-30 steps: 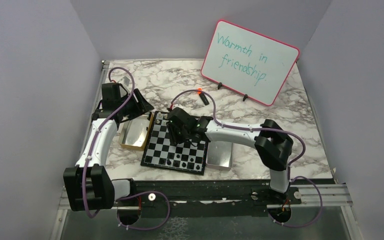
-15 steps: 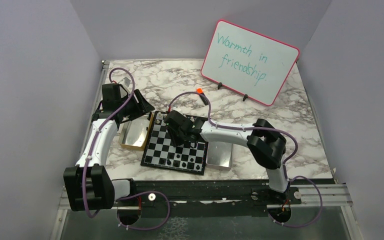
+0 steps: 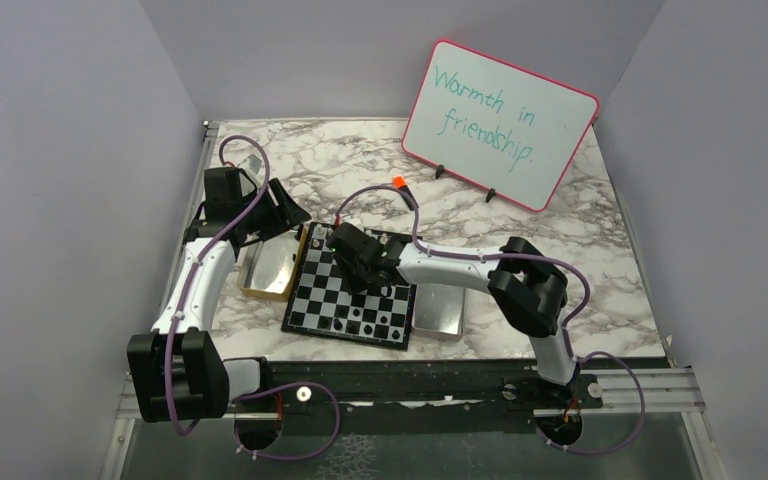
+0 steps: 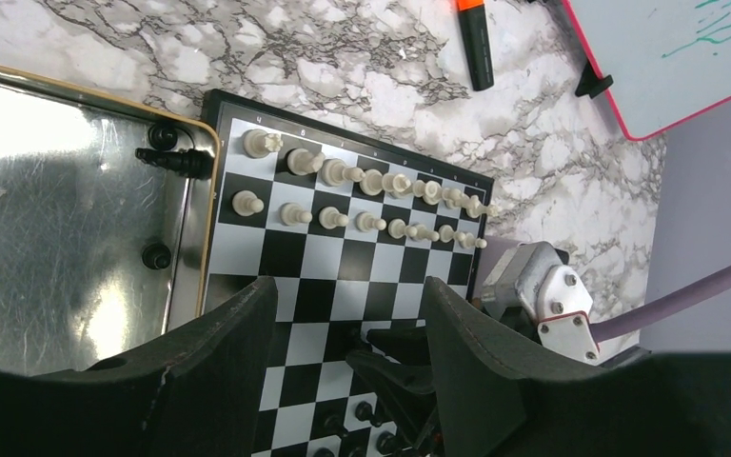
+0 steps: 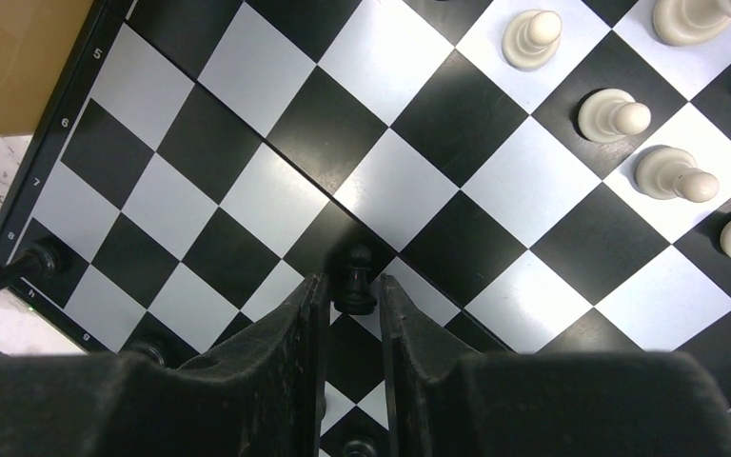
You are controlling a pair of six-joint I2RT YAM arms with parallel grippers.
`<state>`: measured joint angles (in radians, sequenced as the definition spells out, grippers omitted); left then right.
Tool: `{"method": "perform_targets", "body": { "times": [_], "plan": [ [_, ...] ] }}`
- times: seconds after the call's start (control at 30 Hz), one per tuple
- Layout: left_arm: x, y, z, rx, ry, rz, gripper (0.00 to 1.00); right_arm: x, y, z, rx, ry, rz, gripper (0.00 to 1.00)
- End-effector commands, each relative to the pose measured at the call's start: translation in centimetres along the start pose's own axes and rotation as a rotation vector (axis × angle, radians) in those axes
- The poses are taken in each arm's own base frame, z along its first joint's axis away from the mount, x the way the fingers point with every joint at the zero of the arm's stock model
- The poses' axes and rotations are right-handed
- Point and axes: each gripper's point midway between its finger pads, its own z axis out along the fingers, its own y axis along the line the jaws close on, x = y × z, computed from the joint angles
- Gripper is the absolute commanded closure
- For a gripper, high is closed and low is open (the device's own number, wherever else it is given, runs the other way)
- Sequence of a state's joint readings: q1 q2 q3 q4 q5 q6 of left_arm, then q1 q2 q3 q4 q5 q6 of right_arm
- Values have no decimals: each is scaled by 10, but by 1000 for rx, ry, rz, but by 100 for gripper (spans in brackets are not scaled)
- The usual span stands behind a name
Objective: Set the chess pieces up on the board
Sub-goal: Pick up the chess piece from the chessboard, then place the chess piece on the chessboard.
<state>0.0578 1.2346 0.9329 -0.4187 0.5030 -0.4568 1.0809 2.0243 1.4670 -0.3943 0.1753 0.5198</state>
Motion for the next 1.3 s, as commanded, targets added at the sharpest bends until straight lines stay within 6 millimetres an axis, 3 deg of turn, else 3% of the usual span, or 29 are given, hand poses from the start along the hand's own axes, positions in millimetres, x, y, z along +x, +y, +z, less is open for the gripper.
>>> {"method": "perform_targets", "body": {
  "times": [0.0,0.2,0.3,0.43,0.63,0.67,0.87,1.0,1.27],
  "plan": [
    [4,-4,0,36,6,-5,41,2,6,5,4,2,-33,70],
    [4,-6,-1,48,10,-6,41,4,5,7,17,14,-57,72],
    [7,-9,-1,69,25,1,41,5,3,7,22,13,-70,80],
    [15,-19,-2,140,71,9,41,-10,-2,-5,29,-63,-117,82],
    [25,-51,-11,303,152,-14,44,-55,-1,-62,-63,-352,-276,87],
    [32,-78,-21,410,192,-6,45,-68,-4,-97,-104,-531,-391,89],
    [48,-124,-37,578,278,4,49,-85,-6,-148,-145,-773,-515,89],
    [56,-142,-46,642,317,26,53,-94,-4,-171,-162,-869,-542,89],
    [66,-148,-49,669,351,32,56,-95,5,-182,-202,-930,-623,89]
  ]
}}
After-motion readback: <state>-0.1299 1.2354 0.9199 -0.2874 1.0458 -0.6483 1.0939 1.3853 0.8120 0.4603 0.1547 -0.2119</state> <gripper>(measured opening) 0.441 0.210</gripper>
